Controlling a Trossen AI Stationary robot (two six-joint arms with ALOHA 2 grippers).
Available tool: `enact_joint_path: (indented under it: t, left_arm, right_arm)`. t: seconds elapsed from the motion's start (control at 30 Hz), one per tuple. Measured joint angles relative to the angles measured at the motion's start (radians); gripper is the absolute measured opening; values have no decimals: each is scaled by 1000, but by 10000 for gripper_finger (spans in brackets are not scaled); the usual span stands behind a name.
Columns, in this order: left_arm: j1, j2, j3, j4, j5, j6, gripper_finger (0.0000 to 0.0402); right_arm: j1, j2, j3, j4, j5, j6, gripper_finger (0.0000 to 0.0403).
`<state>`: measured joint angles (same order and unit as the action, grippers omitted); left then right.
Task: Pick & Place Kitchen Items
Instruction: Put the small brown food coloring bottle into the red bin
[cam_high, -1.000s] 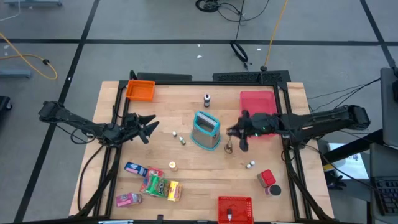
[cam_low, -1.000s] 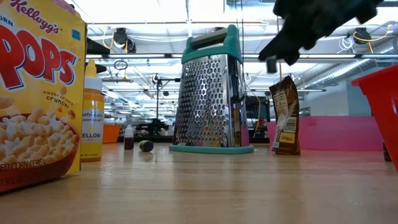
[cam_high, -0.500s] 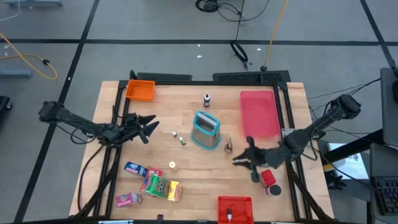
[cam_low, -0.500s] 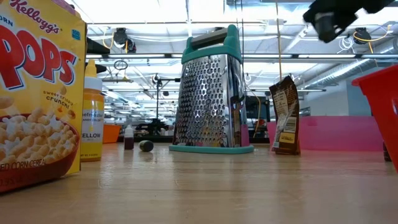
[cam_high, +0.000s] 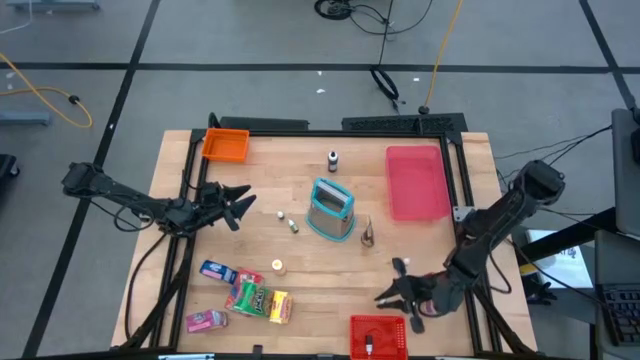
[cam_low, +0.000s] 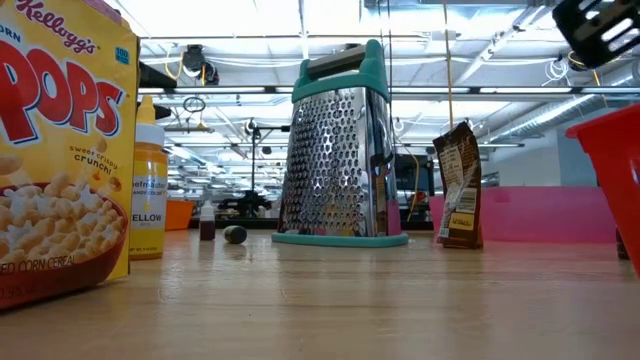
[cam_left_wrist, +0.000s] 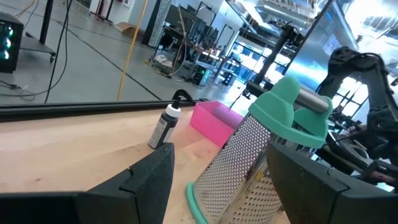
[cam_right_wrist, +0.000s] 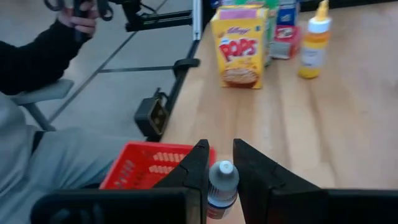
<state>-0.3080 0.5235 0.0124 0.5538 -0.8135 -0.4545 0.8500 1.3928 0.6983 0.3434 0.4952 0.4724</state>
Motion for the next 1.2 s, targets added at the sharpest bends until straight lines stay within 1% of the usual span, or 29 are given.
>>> enact_joint_path:
  t: [0.17, 0.27, 0.4, 0.63, 0.97, 1.2]
  left_arm:
    - [0, 0, 0, -5, 0, -4, 255]
    - [0, 0, 0, -5, 0, -5, 255]
    - [0, 0, 0, -5, 0, -7, 255]
    - [0, 0, 0, -5, 0, -7, 255]
    - [0, 0, 0, -13, 0, -7, 255]
    - [0, 0, 0, -14, 0, -7, 255]
  right_arm:
    - [34, 60, 0, 81, -1, 26, 43]
    - [52, 104, 1, 132, -28, 38, 43]
    - [70, 154, 45, 125, -54, 40, 43]
    - [89, 240, 118, 62, -56, 15, 43]
    - [79, 252, 118, 39, -52, 18, 45]
    - [79, 252, 118, 39, -52, 14, 72]
